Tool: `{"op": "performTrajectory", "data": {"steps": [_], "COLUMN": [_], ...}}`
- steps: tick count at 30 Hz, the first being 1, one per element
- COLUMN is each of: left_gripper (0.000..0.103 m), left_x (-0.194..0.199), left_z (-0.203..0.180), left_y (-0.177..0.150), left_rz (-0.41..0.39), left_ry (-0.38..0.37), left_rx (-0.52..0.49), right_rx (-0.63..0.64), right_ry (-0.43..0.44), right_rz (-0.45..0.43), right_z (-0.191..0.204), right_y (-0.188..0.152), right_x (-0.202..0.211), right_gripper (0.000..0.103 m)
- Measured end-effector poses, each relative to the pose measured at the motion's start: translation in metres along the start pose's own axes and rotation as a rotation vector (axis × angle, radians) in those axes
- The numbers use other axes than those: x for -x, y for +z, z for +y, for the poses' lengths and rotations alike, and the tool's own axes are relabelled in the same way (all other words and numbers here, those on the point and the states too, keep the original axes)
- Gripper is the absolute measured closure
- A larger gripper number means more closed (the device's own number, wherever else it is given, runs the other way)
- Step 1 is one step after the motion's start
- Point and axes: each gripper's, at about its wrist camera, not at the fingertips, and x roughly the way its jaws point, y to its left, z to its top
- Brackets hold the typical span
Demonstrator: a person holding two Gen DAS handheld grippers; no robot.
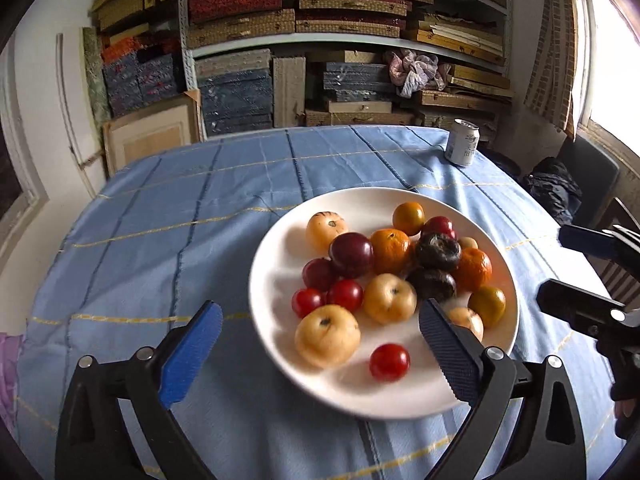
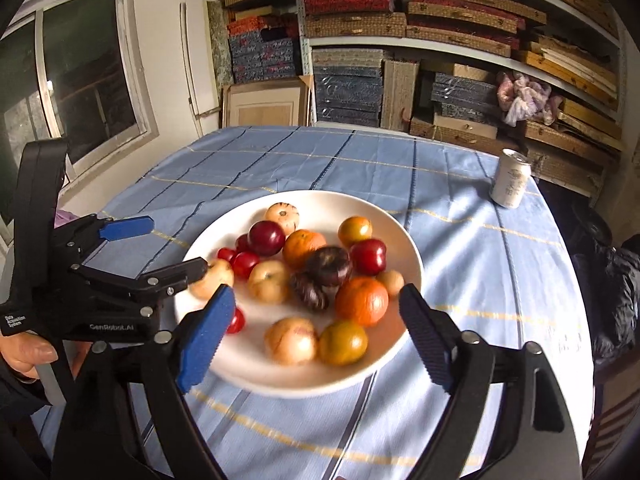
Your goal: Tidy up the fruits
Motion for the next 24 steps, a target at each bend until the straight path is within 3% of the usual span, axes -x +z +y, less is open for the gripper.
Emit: {"op": "performTrajectory", "data": {"steps": [1,4,7,13,24], "left_gripper": [0.004,0.004,0.004,0.003,0.003], "left_x": [0.006,0.03,0.052,0.1,0.152], "left_z": [-0.003,-0.01,-0.015,-0.033,-0.053], "left_y": [-0.004,-0.019,-0.035,-0.069,-0.111], "left_rz": [-0.007,-0.026,-0.033,-0.078,-0.104], "left_ry": [0.017,0.011,-0.018,-0.004,-0.012], "left_rx": [-0.011,-0.03,-0.023,-0.047,-0.017], "right_rx": [-0.006,-0.023,-0.024,-0.041,-0.014], "right_ry": [-0.004,-0.008,-0.012,-0.026,-0.029], "right_rz": [-0.008,-0.042,-0.057,-0.106,-0.134], "right_z": [0.003,0.012,0.024,0.044,0.084], "right_y": [-0.005,-0.024,-0.042,-0.079,-0.139], "right_x": [0.007,0.037,0.067,0.121,0.177], "right_gripper": [0.009,0.005,0.005,0.005,0.005]}}
